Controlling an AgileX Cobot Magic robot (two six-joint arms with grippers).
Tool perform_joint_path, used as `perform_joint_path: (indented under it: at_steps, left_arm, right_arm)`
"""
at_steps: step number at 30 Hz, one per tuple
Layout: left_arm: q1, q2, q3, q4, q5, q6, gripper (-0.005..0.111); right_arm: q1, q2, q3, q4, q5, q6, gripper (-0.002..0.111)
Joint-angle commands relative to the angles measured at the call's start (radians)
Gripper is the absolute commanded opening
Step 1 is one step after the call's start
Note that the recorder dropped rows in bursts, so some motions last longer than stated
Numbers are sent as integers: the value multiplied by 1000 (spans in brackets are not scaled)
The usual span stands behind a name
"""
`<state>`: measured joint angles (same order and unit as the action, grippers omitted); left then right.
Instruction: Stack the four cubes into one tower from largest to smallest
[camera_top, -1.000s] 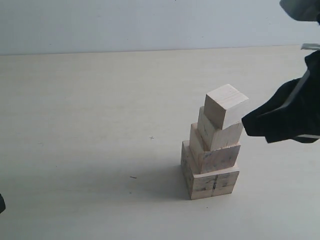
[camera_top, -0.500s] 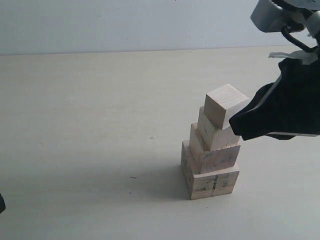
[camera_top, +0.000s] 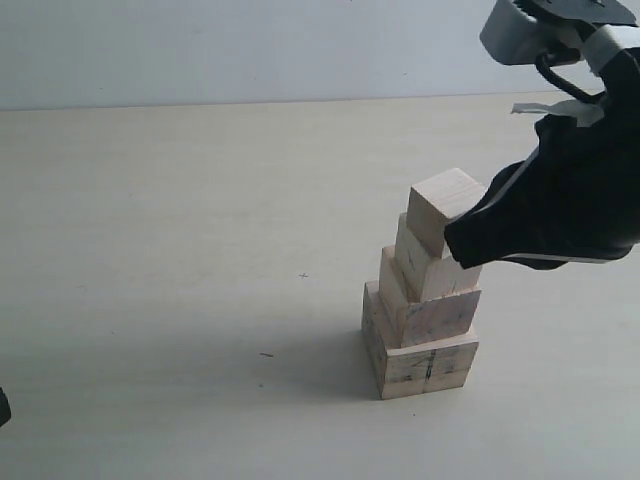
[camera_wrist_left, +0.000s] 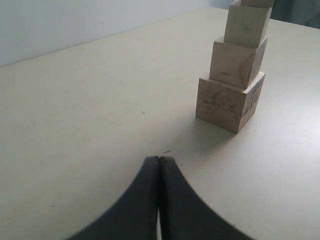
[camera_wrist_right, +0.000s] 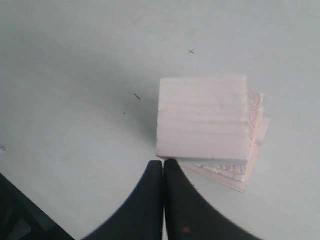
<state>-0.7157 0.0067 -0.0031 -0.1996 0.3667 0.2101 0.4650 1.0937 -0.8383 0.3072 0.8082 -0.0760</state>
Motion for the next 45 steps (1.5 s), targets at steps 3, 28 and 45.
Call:
perform_joint_path:
  at_steps: [3,28,45]
  left_arm:
    - [1,-7,3,3,-6,0,0]
    - [1,-7,3,3,-6,0,0]
    - [1,-7,3,3,-6,0,0]
  right_arm:
    - [0,1,5,2,-39,-11,0]
    - [0,-87,5,8,43,-33,0]
    - [-2,-256,123,-106,8,114,0]
